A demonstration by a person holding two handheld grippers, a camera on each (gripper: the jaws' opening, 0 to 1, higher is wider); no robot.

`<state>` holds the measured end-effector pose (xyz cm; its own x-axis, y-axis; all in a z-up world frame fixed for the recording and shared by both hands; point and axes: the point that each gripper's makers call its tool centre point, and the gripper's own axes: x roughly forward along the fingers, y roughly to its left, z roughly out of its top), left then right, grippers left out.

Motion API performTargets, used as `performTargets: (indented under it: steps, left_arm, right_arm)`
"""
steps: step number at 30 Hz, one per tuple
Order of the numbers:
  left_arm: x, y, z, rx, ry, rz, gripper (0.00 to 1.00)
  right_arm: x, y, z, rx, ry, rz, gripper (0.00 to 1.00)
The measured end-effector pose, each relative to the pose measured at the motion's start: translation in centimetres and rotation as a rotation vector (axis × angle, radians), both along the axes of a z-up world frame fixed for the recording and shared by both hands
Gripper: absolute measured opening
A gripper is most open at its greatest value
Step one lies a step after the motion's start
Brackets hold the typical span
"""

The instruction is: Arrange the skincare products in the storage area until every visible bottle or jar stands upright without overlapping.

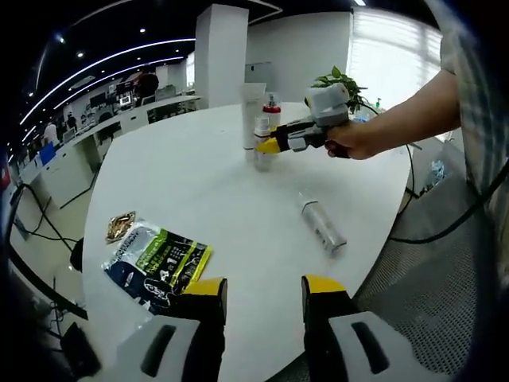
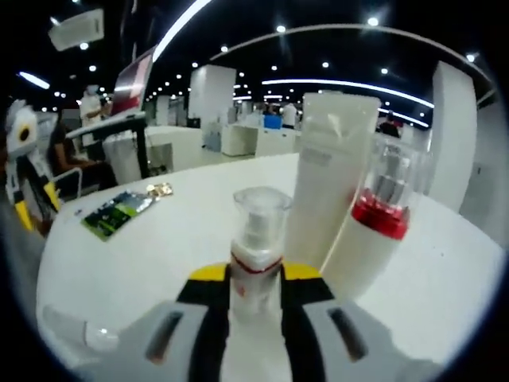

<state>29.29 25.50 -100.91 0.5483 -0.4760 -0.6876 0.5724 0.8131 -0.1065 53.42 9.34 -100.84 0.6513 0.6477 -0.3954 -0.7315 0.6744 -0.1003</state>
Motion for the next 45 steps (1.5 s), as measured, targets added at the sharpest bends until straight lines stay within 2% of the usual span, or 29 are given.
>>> performTargets:
  steps: [8,15,19,23,28,36,42,45]
  left_arm:
    - [0.0,0.1,0.1,0.003,-0.009,-0.003,0.35]
    - [0.1,0.2,0.2,0.01,-0.019,-0.008,0.33]
    - [0.1,0.2,0.2,0.01,-0.019,-0.009,0.33]
    - [0.0,0.1,0.2,0.013,-0.02,-0.017,0.33]
    - [0.0,0.1,0.2,0.014,-0.019,-0.019,0.32]
    - [0.0,0.3,0.1,0.026,-0.016,-0.016,0.32]
    - [-0.1,0.4,0.0,0.032,-0.015,-0.014,0.31]
    - [0.1,0.1,0.4,0.001,-0.019,-0.008,0.32]
  right_arm:
    - [1.0,-0.5,-0.4,-0.026,0.037,-0.051,0.22]
    - [1.1,-0.6,-0.6,-0.042,0.054,-0.08,0.22]
    - [0.8,-1.0,-1.1,-0.064,0.091,-0.086,0.22]
    - [0.3,-1.2,-0.9,-0.044,0.096,-0.101,0.22]
    - [-0.3,-1.5,-1.5,-0.013,0.148,-0.149,0.22]
    - [0.1,-1.9,-2.0,0.023,0.206,-0.209,0.19]
    - [0.2,-2.1,-2.1,0.032,0.22,-0.225,0.16]
    - [0.3,-2.3,-2.1,0.048,0.232,-0.24,0.16]
